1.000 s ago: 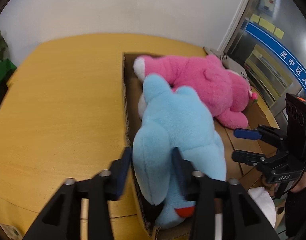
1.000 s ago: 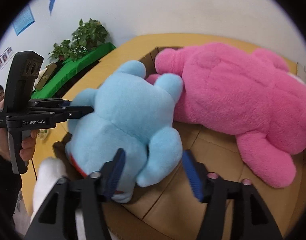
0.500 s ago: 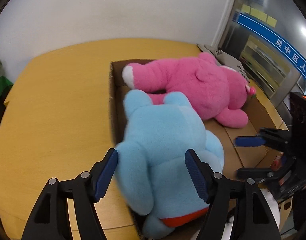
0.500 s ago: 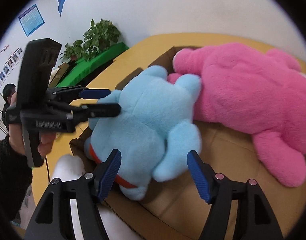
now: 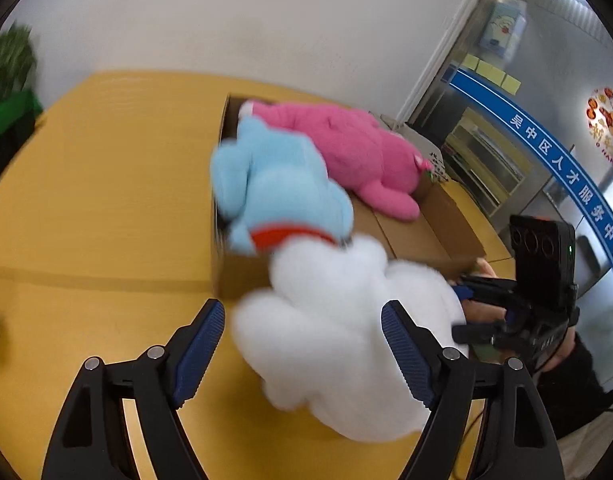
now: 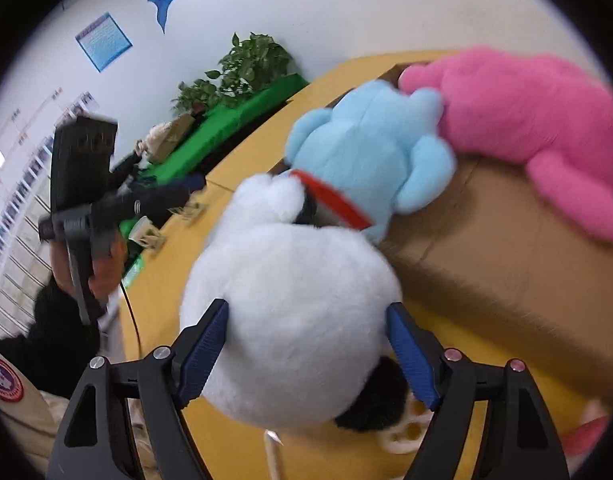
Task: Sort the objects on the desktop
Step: 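Move both tools toward the white plush with black ears, then close both grippers on the white plush's body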
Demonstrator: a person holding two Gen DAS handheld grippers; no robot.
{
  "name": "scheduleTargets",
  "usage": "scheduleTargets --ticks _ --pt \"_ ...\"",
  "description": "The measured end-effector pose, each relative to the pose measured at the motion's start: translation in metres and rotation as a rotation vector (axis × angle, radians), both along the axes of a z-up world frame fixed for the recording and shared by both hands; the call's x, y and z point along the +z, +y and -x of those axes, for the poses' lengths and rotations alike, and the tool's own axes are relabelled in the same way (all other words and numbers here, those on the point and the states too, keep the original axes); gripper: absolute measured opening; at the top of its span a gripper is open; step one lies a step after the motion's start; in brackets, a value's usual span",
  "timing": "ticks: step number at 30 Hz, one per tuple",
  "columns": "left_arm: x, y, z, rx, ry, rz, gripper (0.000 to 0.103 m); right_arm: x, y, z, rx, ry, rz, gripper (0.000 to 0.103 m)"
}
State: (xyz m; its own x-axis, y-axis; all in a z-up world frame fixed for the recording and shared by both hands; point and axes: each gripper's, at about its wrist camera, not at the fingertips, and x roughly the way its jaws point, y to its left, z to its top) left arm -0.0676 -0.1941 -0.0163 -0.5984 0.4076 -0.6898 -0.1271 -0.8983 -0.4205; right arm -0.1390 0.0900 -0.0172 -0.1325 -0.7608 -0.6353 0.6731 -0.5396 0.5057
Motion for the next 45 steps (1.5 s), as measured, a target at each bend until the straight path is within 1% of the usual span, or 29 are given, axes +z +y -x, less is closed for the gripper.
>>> scheduleTargets --ticks 3,5,7,9,10,12,13,15,17,18,19,21,23,24,25,27,28,30,31,32,34,35,36,37,38,39,40,43,45 --pt "-0.018 -0.002 -0.031 0.026 -0.021 -0.075 0.084 0.002 -0.010 -0.024 0.058 0.003 -0.013 0.081" --pt "-0.021 -0.015 -0.054 0.059 -0.025 -0.135 0.084 0.004 -0.017 -0.040 0.098 0.006 -0.023 0.081" --pt "-0.022 -0.022 -0.070 0.088 -0.029 -0.124 0.084 0.008 -0.014 -0.047 0.112 0.019 -0.025 0.081" --pt "-0.026 -0.026 -0.086 0.102 -0.051 -0.126 0.084 0.010 -0.009 -0.038 0.069 0.024 -0.020 0.081" --pt "-0.028 -0.027 -0.093 0.103 -0.061 -0.135 0.084 0.007 -0.012 -0.032 0.071 0.020 -0.028 0.081" --pt "-0.033 -0.023 -0.102 0.089 -0.076 -0.171 0.084 0.000 -0.021 -0.020 0.080 0.011 -0.045 0.081" --pt "-0.038 -0.018 -0.105 0.076 -0.086 -0.195 0.084 -0.003 -0.024 -0.022 0.086 -0.003 -0.043 0.081" --pt "-0.048 -0.001 -0.107 0.047 -0.102 -0.213 0.084 -0.009 -0.031 -0.028 0.099 -0.034 -0.038 0.081" --pt "-0.052 0.009 -0.102 0.036 -0.098 -0.241 0.084 -0.012 -0.036 -0.047 0.127 -0.024 -0.073 0.079" --pt "-0.054 0.013 -0.100 0.030 -0.096 -0.255 0.085 -0.014 -0.035 -0.060 0.140 -0.035 -0.076 0.079" --pt "-0.053 0.015 -0.098 0.032 -0.091 -0.247 0.085 -0.013 -0.032 -0.071 0.150 -0.039 -0.074 0.079" --pt "-0.050 0.015 -0.095 0.004 -0.075 -0.246 0.085 -0.012 -0.026 -0.092 0.167 -0.042 -0.070 0.079" --pt "-0.045 0.011 -0.094 -0.016 -0.060 -0.227 0.085 -0.003 -0.014 -0.095 0.133 -0.004 -0.069 0.079" --pt "-0.042 0.006 -0.094 -0.007 -0.050 -0.205 0.085 0.003 -0.006 -0.092 0.104 0.016 -0.061 0.079" --pt "-0.040 0.002 -0.093 0.004 -0.043 -0.197 0.085 0.006 0.002 -0.083 0.066 0.020 -0.050 0.079" --pt "-0.036 -0.009 -0.091 0.039 -0.021 -0.195 0.085 0.006 0.004 -0.067 0.030 0.025 -0.057 0.080" --pt "-0.035 -0.009 -0.085 0.025 -0.015 -0.183 0.087 0.004 0.003 -0.058 0.020 0.030 -0.064 0.080" --pt "-0.038 -0.003 -0.072 -0.010 -0.016 -0.151 0.087 -0.004 -0.014 -0.041 0.052 0.029 -0.080 0.080" --pt "-0.043 0.001 -0.064 -0.022 -0.030 -0.143 0.091 -0.008 -0.020 -0.034 0.079 0.016 -0.076 0.080" --pt "-0.045 0.006 -0.057 -0.026 -0.037 -0.154 0.092 -0.015 -0.028 -0.026 0.100 -0.019 -0.060 0.080" --pt "-0.046 0.008 -0.052 -0.005 -0.029 -0.146 0.094 -0.028 -0.042 -0.014 0.125 -0.086 -0.018 0.081" --pt "-0.046 0.010 -0.051 -0.007 -0.025 -0.136 0.092 -0.031 -0.044 -0.014 0.127 -0.104 -0.001 0.078" --pt "-0.045 0.011 -0.053 -0.009 -0.022 -0.120 0.085 -0.032 -0.046 -0.018 0.128 -0.100 0.002 0.065" --pt "-0.044 0.014 -0.055 -0.018 -0.020 -0.114 0.079 -0.030 -0.045 -0.024 0.125 -0.084 0.003 0.061" --pt "-0.041 0.018 -0.056 -0.028 -0.018 -0.109 0.075 -0.029 -0.041 -0.030 0.106 -0.063 0.001 0.056" --pt "-0.039 0.021 -0.058 -0.038 -0.015 -0.104 0.070 -0.026 -0.034 -0.036 0.076 -0.053 0.001 0.053" --pt "-0.035 0.029 -0.062 -0.056 -0.008 -0.100 0.068 -0.022 -0.027 -0.043 0.055 -0.040 0.006 0.053" --pt "-0.025 0.042 -0.070 -0.102 0.024 -0.123 0.069 -0.007 0.000 -0.068 0.000 -0.011 0.046 0.053" --pt "-0.024 0.049 -0.069 -0.135 0.038 -0.129 0.077 -0.003 0.021 -0.081 -0.038 -0.023 0.089 0.056"
